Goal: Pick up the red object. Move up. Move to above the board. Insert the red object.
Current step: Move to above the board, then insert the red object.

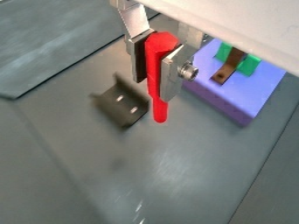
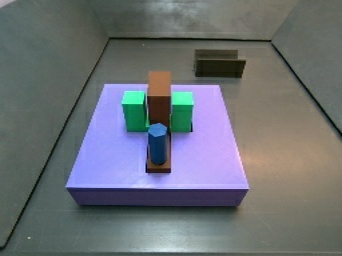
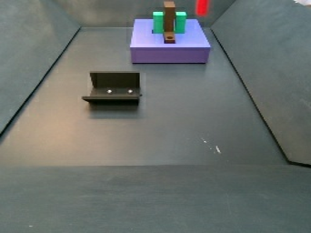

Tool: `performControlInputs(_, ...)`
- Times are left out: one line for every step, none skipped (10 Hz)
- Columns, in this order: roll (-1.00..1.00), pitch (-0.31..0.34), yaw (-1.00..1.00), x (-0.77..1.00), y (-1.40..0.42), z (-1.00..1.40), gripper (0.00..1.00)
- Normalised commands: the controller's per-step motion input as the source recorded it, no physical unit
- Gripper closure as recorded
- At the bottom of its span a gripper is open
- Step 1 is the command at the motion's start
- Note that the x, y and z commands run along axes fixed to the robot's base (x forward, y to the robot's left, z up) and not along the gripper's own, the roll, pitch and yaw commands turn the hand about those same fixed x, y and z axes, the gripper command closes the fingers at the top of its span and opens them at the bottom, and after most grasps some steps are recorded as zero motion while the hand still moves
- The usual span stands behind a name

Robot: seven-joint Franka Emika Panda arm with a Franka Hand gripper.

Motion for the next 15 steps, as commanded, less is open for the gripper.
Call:
performControlInputs(-0.03,0.027,-0.03,0.08,-1.4,0.13,1.0)
performControlInputs(-0.03,0.034,-0.01,0.08,-1.4,0.13,1.0)
performControlInputs(-0.02,0.024,0.0,0.08,-1.4,0.13,1.0)
performControlInputs(-0.01,0.021,0.0,0.08,-1.4,0.14,1.0)
performControlInputs(-0.01,0.024,0.0,0.08,-1.4,0.15,1.0)
performControlInputs(0.0,0.04,0.01,0.08,-1.4,0.15,1.0)
performControlInputs(0.0,0.068,0.01,0.1,-1.4,0.16,1.0)
performControlInputs(0.0,0.085,0.01,0.11,-1.4,0.16,1.0)
performControlInputs(0.01,0.123,0.01,0.15,-1.4,0.16,1.0)
performControlInputs(0.0,0.144,0.01,0.19,-1.4,0.17,1.0)
performControlInputs(0.03,0.165,0.0,0.12,-0.66,0.1,1.0)
performControlInputs(0.03,0.161,0.01,0.11,-0.4,0.07,1.0)
performControlInputs(0.01,0.11,0.01,0.07,-0.18,0.04,1.0)
performControlInputs(0.1,0.001,0.0,0.0,0.0,-0.08,1.0)
performControlInputs(0.08,0.004,0.0,0.0,0.0,-0.04,1.0)
